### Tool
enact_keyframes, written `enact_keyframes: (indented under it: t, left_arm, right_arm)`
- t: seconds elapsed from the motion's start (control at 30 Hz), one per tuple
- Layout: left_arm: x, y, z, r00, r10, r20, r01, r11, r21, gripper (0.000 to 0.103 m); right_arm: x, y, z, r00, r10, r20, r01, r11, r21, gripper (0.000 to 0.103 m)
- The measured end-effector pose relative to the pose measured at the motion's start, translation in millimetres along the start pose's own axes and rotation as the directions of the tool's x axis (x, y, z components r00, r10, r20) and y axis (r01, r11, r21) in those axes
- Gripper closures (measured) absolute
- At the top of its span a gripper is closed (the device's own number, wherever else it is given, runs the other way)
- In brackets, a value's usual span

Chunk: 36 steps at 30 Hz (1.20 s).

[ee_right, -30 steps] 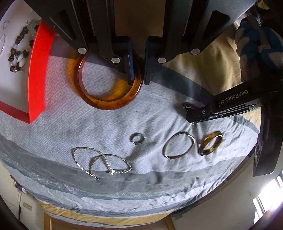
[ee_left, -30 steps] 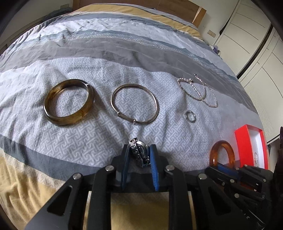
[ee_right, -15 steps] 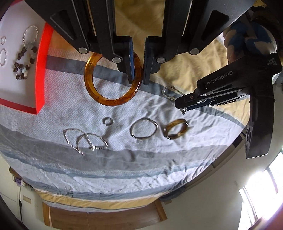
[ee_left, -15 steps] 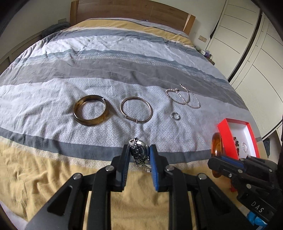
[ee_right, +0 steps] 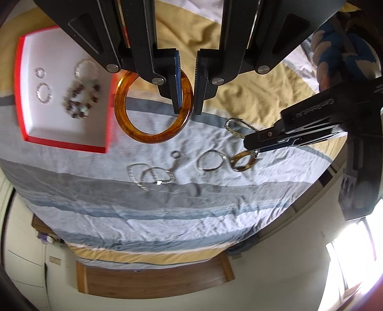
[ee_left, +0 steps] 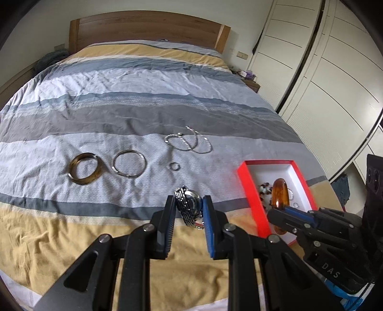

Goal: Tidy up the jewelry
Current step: 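Carry the amber bangle and silver watch over the red box with both tools, then open both tools to drop the bangle and watch into the box, withdraw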

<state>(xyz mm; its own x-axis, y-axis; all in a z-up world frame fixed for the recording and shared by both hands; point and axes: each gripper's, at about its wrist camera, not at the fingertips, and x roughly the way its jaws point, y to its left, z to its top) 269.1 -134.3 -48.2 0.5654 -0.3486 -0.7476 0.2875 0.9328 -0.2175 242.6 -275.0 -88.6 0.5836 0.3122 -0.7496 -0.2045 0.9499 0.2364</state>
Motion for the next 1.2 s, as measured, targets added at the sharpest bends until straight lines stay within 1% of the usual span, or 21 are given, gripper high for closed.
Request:
enact_keyframes:
  t: [0.13, 0.3, 0.4, 0.5, 0.63, 0.83, 0.97, 1.17, 1.2]
  left_arm:
    - [16.7, -47.6, -2.0, 0.997, -0.066, -0.034, 0.068, 0.996, 0.053, 0.082]
    - [45.8, -108.8, -8.4, 0.987, -0.135, -0.083, 0.144, 0.982, 0.122, 0.082]
    - [65.1, -138.6, -14.1, 0.979, -0.162, -0.120, 0.179, 0.972, 0.152, 0.082]
    - [84.6, -159.0, -23.1, 0.972, -0.169, -0.164, 0.196, 0.966, 0.171, 0.082]
    - [109.9, -170.4, -38.6, 0.966, -0.143, -0.214, 0.186, 0.963, 0.194, 0.082]
    - [135.5, -169.5, -57.9, 0.957, -0.108, -0.268, 0.164, 0.966, 0.200, 0.082]
    - [138.6, -170.0, -62.2, 0.958, -0.103, -0.269, 0.162, 0.965, 0.208, 0.082]
    - [139.5, -170.9, -62.1, 0.954, -0.103, -0.280, 0.166, 0.963, 0.212, 0.081]
    - [139.2, -171.3, -62.0, 0.954, -0.103, -0.281, 0.167, 0.962, 0.214, 0.081]
  right_arm:
    - [-14.2, -44.6, -11.0, 0.998, -0.061, -0.006, 0.062, 0.997, 0.043, 0.094]
    - [-18.4, -106.9, -28.4, 0.989, -0.138, -0.049, 0.142, 0.984, 0.104, 0.094]
    - [-13.7, -133.5, -39.4, 0.983, -0.165, -0.080, 0.174, 0.976, 0.131, 0.094]
    - [-6.0, -152.9, -50.3, 0.978, -0.178, -0.110, 0.193, 0.971, 0.143, 0.094]
    - [6.5, -168.6, -63.7, 0.973, -0.178, -0.150, 0.201, 0.967, 0.158, 0.094]
    - [22.0, -178.0, -75.9, 0.967, -0.167, -0.195, 0.198, 0.968, 0.153, 0.093]
    - [29.2, -179.0, -78.9, 0.962, -0.167, -0.215, 0.201, 0.969, 0.144, 0.093]
    - [28.7, -177.5, -79.3, 0.958, -0.177, -0.224, 0.212, 0.967, 0.141, 0.093]
    - [28.0, -177.4, -79.7, 0.957, -0.180, -0.226, 0.215, 0.967, 0.140, 0.091]
